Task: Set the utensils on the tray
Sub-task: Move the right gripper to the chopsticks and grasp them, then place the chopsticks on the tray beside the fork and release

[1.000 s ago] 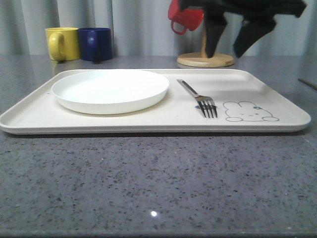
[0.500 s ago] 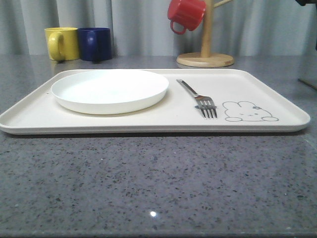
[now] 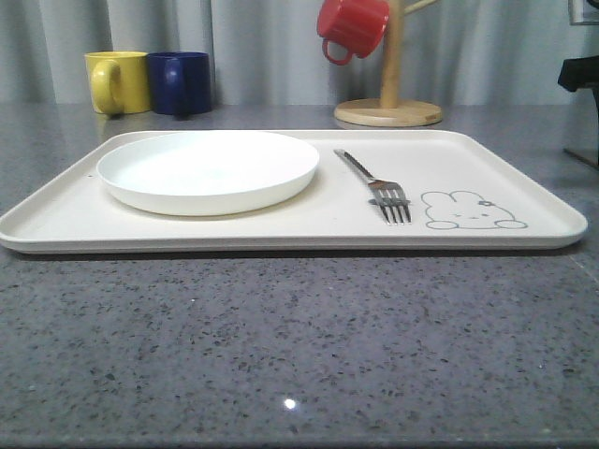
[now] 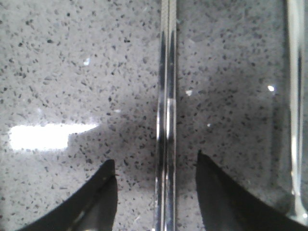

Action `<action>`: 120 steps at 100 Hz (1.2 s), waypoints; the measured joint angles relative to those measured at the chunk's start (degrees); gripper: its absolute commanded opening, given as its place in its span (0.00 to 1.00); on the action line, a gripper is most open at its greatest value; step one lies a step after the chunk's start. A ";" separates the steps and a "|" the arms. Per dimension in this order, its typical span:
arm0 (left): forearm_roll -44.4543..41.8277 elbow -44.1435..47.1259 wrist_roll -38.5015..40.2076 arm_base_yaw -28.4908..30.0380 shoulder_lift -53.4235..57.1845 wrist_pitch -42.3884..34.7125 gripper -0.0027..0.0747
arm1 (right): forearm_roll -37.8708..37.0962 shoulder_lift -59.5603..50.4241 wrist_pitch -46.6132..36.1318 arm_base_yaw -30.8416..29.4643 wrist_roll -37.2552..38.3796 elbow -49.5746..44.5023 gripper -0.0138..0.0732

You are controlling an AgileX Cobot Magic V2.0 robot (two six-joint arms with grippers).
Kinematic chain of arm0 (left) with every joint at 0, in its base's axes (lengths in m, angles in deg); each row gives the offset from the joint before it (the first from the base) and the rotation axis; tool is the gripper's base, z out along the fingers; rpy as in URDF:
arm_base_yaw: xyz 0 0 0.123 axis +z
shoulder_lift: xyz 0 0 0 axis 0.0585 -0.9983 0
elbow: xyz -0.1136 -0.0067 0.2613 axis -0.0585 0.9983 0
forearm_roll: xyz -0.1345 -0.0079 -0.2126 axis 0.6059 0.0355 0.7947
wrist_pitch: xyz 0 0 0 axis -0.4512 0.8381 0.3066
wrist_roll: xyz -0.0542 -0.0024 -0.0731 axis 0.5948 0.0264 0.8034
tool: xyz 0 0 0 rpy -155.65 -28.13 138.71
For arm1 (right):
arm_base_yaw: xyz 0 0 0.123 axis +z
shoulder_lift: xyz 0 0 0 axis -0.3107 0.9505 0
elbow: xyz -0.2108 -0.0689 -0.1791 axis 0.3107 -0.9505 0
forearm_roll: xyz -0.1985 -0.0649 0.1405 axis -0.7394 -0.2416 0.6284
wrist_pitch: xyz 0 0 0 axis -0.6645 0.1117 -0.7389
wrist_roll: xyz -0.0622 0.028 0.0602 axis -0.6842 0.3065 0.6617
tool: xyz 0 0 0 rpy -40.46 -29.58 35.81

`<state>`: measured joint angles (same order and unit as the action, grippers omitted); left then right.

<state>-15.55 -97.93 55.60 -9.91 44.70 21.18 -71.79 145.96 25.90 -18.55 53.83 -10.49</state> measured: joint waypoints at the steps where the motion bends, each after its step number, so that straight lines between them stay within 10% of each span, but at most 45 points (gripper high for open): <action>1: 0.00 0.00 0.00 0.00 0.00 0.00 0.01 | 0.00 0.14 0.00 0.00 0.00 0.00 0.60; 33: 0.00 0.00 0.00 0.00 0.00 0.00 0.01 | 0.31 2.09 -0.14 0.00 -0.47 0.00 0.58; 62: 0.00 0.00 0.00 0.00 0.00 0.00 0.01 | 0.65 2.09 -0.22 0.00 -0.63 0.00 0.07; 120: 0.00 0.00 0.00 0.00 0.00 0.00 0.01 | 0.00 -6.31 0.87 6.99 8.77 0.11 0.10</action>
<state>-15.55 -97.93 55.60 -9.91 44.70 21.18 -71.79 139.65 26.77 -11.56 62.60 -10.38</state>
